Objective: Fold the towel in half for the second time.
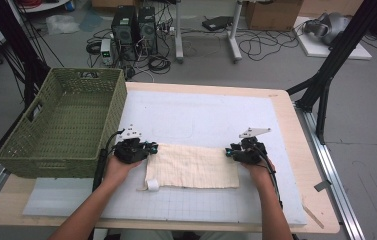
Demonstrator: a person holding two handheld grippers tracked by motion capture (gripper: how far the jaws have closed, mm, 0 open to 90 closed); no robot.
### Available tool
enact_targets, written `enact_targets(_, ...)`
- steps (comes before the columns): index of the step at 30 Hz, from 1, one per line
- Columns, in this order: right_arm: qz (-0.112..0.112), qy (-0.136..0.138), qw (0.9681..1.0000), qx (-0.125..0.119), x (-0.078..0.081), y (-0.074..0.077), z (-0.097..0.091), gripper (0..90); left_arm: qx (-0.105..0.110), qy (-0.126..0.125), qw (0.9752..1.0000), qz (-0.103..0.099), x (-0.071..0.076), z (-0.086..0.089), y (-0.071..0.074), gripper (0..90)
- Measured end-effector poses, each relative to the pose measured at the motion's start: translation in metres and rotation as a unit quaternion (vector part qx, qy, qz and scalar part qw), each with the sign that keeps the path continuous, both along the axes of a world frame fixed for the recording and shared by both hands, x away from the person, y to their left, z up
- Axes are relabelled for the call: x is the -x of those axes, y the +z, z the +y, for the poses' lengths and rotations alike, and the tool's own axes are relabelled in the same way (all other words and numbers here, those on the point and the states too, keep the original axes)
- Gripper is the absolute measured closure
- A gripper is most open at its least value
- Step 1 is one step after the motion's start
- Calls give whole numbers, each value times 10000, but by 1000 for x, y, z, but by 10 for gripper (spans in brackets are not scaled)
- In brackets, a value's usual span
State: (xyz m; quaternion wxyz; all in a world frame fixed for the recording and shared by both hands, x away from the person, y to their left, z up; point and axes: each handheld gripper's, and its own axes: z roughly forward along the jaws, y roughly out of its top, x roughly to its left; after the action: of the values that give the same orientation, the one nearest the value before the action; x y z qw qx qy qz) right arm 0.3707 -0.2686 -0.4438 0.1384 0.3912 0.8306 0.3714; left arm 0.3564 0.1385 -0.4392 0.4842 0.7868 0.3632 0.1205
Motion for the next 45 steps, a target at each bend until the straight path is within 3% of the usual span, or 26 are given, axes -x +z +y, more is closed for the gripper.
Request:
enact_targets(3,48,110,9999,-66,0,0,0,814,-5,-7,10000,-1,0,0,0,816)
enact_targets(7,39,198,9998,-36,2,1,0,849,-42,27,10000,-4,-1,-1,-1,836)
enact_targets(11,-274,64,9996,53,3,6,-2,850,70,184,9997,-145,-5,-2,1,847)
enact_targets(15,-821,-136,9965,-10,5,16,-6,850,221,282,9988,-332,-8,-6,9,847)
enact_targets(17,-954,-154,9953,9,7,18,-8,849,263,234,9983,-459,-8,-8,11,847)
enact_targets(20,-1022,-91,9947,-60,12,22,-11,848,120,91,9988,-462,-4,-7,11,842)
enact_targets(25,-1136,63,9934,-139,25,24,-11,848,154,29,9984,-543,5,-3,15,839)
enact_targets(33,-1263,241,9906,-468,49,21,-15,846,52,-170,9983,-554,21,0,15,827)
enact_targets(45,-1266,418,9898,-495,79,16,-17,844,-145,-323,9978,-560,41,-1,7,831)
